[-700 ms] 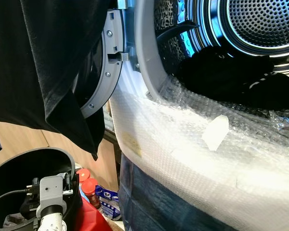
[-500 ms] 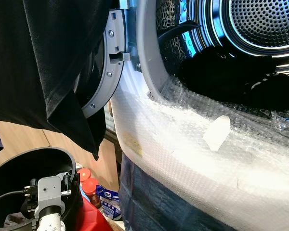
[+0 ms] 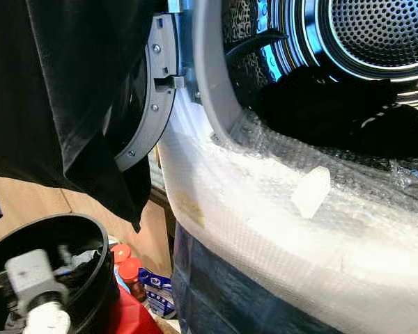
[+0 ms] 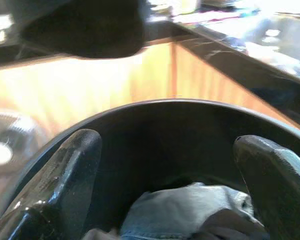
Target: Clothes washing
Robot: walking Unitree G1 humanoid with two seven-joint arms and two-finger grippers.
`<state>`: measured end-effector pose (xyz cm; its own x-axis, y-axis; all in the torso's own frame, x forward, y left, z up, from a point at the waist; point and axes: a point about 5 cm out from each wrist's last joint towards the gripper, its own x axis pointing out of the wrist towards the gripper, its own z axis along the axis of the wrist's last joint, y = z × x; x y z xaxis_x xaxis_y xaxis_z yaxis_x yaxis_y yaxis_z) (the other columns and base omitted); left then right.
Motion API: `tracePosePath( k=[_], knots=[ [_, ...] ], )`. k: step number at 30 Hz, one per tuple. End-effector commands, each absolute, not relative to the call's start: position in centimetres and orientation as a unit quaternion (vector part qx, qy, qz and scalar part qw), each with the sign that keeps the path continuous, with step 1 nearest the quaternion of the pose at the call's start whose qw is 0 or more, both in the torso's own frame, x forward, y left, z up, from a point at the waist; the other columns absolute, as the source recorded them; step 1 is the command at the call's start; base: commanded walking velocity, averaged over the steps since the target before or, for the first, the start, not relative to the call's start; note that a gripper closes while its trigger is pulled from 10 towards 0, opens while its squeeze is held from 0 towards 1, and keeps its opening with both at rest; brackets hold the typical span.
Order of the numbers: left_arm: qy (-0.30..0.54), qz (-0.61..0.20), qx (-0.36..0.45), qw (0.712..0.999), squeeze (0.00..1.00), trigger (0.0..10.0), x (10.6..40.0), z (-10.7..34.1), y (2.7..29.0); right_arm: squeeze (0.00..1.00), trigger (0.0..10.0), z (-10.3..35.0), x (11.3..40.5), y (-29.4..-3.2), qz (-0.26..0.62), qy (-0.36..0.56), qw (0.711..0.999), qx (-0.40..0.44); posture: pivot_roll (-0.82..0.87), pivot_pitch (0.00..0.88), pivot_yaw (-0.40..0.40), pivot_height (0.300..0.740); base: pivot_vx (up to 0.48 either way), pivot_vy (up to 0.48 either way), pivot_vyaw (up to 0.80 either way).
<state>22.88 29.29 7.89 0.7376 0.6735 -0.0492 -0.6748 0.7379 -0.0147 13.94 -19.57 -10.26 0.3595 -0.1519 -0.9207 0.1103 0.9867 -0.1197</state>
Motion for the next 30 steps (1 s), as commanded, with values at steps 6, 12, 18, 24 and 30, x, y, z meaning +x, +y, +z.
tracePosePath(
  k=[6, 12, 18, 24, 30],
  knots=[
    [0.059, 0.394, -0.104, 0.912, 0.0, 10.0, 23.0, 8.1, 31.8, 0.0, 10.0, -10.1, 14.4, -19.6, -0.091, 0.559, 0.824, -0.02, 0.06, 0.0, 0.009, 0.74, 0.0, 0.0, 0.0],
    [0.103, 0.35, -0.123, 0.923, 1.0, 10.0, 23.7, 7.3, 31.8, 0.0, 10.0, -10.0, 14.9, -19.1, -0.079, 0.554, 0.829, -0.02, 0.06, 0.0, 0.01, 0.74, 0.0, 0.0, 0.0],
    [0.122, 0.341, -0.156, 0.919, 1.0, 10.0, 24.0, 7.5, 32.0, 0.0, 10.0, -9.9, 15.0, -19.2, -0.049, 0.552, 0.83, -0.056, 0.05, 0.0, 0.011, 0.74, 0.0, 0.0, 0.0],
    [0.167, 0.334, -0.163, 0.913, 1.0, 10.0, 23.7, 7.7, 33.5, 0.0, 10.0, -9.9, 15.2, -19.1, -0.033, 0.551, 0.831, -0.069, 0.06, 0.0, 0.007, 0.74, 0.0, 0.0, 0.0],
    [0.183, 0.321, -0.223, 0.902, 1.0, 10.0, 23.6, 7.6, 33.7, 0.0, 10.0, -9.7, 15.6, -18.7, -0.013, 0.545, 0.835, -0.072, 0.06, 0.004, 0.001, 0.74, 0.0, 0.0, 0.0]
  ],
)
